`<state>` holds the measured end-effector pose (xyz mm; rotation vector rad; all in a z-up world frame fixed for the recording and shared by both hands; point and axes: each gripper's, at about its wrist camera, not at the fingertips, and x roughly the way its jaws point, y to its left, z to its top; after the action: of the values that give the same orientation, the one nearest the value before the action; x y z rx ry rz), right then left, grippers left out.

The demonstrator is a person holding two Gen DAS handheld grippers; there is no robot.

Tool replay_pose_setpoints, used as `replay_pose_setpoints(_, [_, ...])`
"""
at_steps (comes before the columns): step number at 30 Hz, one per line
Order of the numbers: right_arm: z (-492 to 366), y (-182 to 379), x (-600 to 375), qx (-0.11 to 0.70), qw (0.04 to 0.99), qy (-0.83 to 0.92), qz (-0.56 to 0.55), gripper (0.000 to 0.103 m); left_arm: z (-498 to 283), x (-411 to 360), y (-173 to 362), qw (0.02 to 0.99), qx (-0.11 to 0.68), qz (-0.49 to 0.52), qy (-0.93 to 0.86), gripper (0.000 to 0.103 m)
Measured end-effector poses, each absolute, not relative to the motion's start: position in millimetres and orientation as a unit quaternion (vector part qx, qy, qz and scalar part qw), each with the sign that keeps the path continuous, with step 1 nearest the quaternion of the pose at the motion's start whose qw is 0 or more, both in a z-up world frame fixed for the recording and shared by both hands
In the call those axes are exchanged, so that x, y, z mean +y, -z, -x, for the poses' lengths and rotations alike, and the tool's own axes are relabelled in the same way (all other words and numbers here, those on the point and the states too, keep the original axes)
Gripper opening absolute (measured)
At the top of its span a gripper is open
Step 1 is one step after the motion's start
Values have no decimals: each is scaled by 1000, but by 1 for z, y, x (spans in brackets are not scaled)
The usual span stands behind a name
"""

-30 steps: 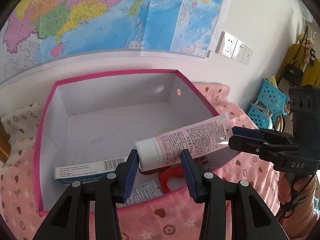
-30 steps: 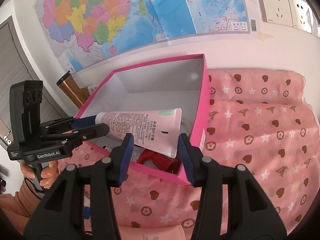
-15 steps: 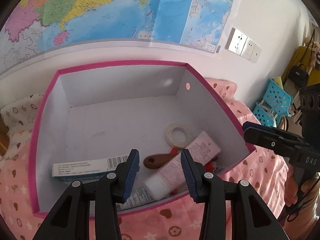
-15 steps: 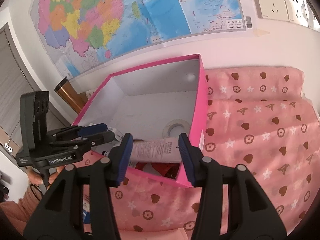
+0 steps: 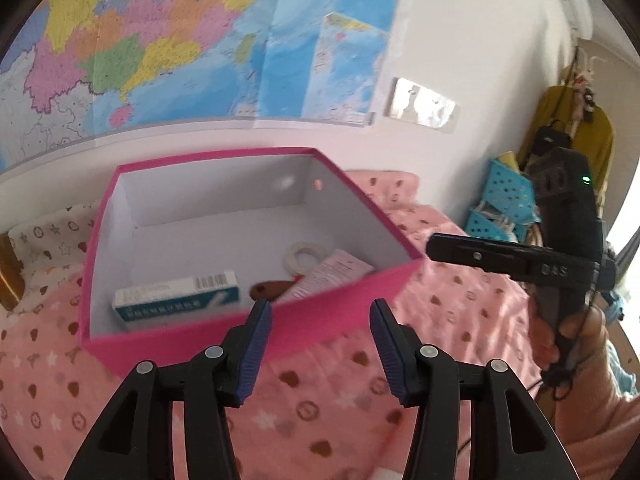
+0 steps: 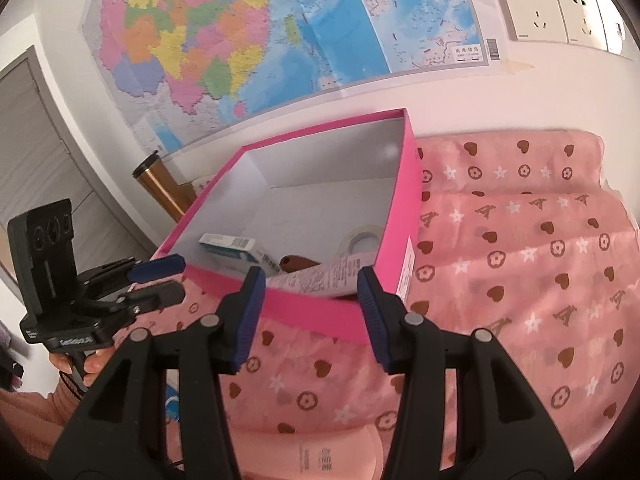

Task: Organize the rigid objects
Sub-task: 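Move the right tool back toward the large peach tube on the bed, then grasp the large peach tube with the right gripper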

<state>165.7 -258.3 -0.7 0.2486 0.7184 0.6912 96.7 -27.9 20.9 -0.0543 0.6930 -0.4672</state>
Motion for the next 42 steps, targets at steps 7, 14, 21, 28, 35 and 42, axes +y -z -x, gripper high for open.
replay_pose_setpoints(7, [-142,29,-270,375,857,-336,-111,58,-64,-37,1,894,366,37,257,53])
replay_pose_setpoints(14, [-124,75,-288,432,837,-311,-124,58,-44,-52,41,862,423,53,273,53])
replay_pose_setpoints(21, [-111,100,-293,462,826,-301,-118,58,-23,-54,64,841,460,73,276,53])
replay_pose_setpoints(28, [-108,103,-291,461,827,-300,-115,58,-10,-57,73,827,476,82,286,53])
replay_pose_setpoints(35, [-104,103,-287,461,825,-308,-110,58,-12,-60,73,826,478,81,288,51])
replay_pose_setpoints(42, [-99,103,-282,460,825,-312,-106,58,-24,-54,70,837,471,82,267,51])
